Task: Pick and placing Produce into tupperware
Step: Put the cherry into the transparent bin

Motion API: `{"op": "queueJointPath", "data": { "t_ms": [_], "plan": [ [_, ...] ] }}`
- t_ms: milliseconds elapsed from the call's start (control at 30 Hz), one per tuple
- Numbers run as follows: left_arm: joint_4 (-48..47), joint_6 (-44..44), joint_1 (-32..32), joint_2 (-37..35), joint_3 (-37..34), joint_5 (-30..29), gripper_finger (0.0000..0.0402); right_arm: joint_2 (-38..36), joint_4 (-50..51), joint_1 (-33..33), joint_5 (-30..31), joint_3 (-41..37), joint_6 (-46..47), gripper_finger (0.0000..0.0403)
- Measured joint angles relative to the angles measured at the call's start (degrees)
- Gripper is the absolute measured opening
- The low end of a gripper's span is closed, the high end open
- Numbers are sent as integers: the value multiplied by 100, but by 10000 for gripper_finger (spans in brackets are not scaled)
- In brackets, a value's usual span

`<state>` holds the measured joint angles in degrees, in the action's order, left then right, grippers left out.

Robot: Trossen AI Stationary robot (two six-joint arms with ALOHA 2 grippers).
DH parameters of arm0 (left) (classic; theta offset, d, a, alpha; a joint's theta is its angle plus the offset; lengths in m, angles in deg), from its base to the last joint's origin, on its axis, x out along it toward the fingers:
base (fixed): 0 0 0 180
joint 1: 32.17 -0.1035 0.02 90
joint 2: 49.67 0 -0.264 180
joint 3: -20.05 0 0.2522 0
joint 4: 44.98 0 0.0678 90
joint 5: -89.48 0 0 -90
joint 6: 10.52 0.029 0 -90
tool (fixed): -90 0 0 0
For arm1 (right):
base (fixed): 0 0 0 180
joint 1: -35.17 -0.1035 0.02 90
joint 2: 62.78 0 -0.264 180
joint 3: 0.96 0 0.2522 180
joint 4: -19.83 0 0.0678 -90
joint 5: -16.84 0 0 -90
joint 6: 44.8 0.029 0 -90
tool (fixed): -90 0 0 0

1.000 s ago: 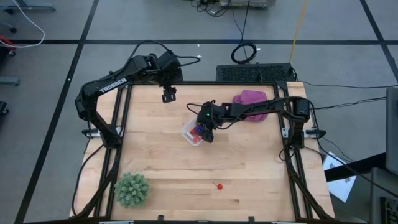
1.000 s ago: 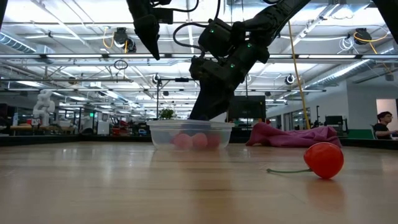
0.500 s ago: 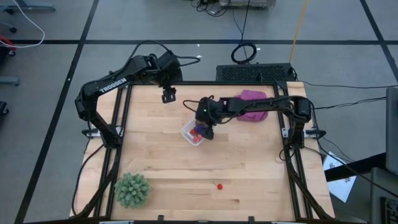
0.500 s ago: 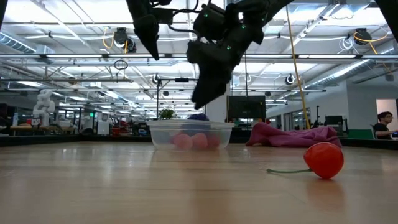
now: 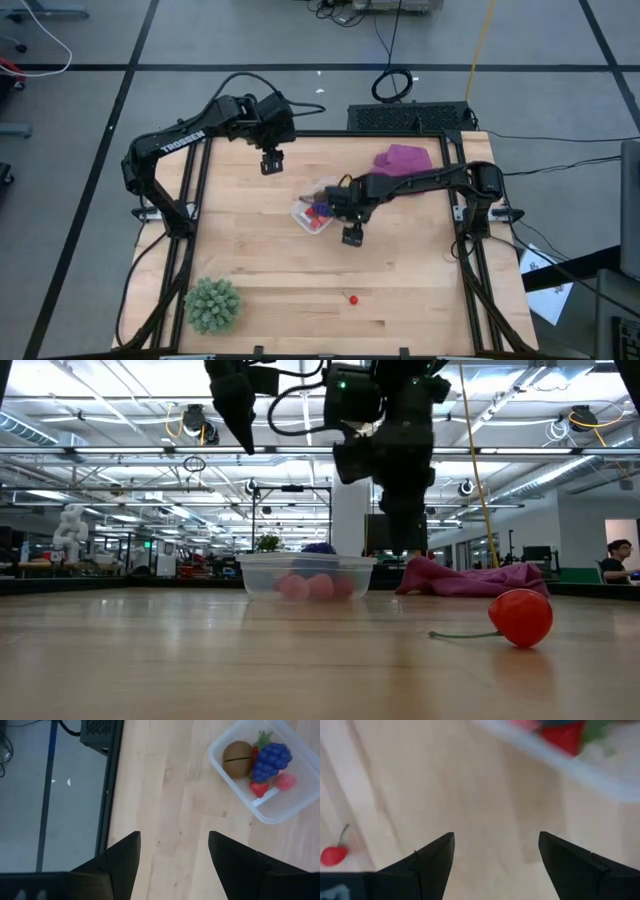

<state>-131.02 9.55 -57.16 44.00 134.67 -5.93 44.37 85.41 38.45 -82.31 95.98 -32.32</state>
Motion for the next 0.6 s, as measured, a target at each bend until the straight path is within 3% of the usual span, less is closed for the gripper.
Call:
{"op": "queueJointPath", "data": {
  "t_ms": [333, 600],
  "plan": [
    [-186, -218, 220, 0, 0, -63, 239, 0, 39, -1272, -7, 2, 1106, 281],
    [-192, -467, 412, 0, 0, -20, 239, 0, -553, -2087, 19, 2, 1797, 281]
  ]
}}
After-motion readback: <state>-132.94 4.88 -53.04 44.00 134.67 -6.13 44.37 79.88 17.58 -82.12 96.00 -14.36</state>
